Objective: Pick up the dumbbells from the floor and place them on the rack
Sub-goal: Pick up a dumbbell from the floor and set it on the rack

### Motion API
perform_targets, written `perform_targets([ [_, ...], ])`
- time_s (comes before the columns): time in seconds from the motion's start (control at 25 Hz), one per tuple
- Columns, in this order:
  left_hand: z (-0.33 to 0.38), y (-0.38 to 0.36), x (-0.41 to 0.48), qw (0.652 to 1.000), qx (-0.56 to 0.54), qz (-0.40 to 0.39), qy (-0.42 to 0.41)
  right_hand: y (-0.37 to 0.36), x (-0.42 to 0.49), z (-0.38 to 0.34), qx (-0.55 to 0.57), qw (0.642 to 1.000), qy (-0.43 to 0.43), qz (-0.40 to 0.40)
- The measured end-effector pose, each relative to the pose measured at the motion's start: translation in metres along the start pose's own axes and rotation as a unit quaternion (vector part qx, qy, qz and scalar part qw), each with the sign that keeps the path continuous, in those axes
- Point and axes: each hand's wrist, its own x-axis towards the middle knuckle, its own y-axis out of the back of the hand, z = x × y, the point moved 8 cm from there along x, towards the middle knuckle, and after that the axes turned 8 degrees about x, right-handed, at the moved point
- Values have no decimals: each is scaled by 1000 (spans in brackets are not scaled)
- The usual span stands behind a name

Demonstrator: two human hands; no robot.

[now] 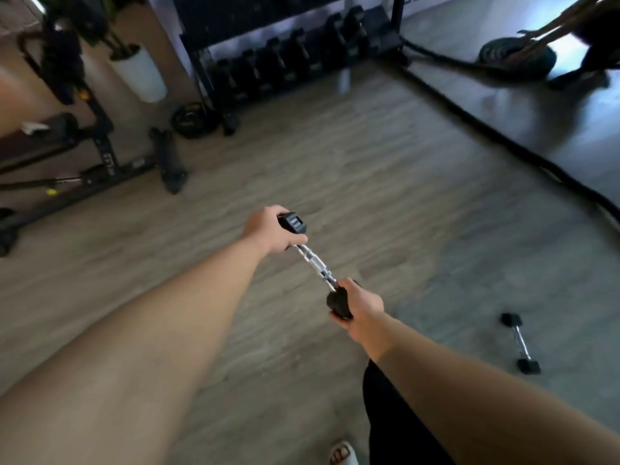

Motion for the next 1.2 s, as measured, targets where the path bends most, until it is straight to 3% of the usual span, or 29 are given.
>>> perform_targets([
  [0.36,98,147,182,993,27,106,-33,-195,63,-197,-3,996,38,-80],
  [0.6,120,238,301,981,7,190,-42,-331,87,-324,-20,988,98,-117],
  [0.88,120,335,515,974,-4,210,-84,-521,147,-442,-14,981,157,-113],
  [1.2,137,425,752,982,5,154,-112,-701,206,-566,6,981,173,-90],
])
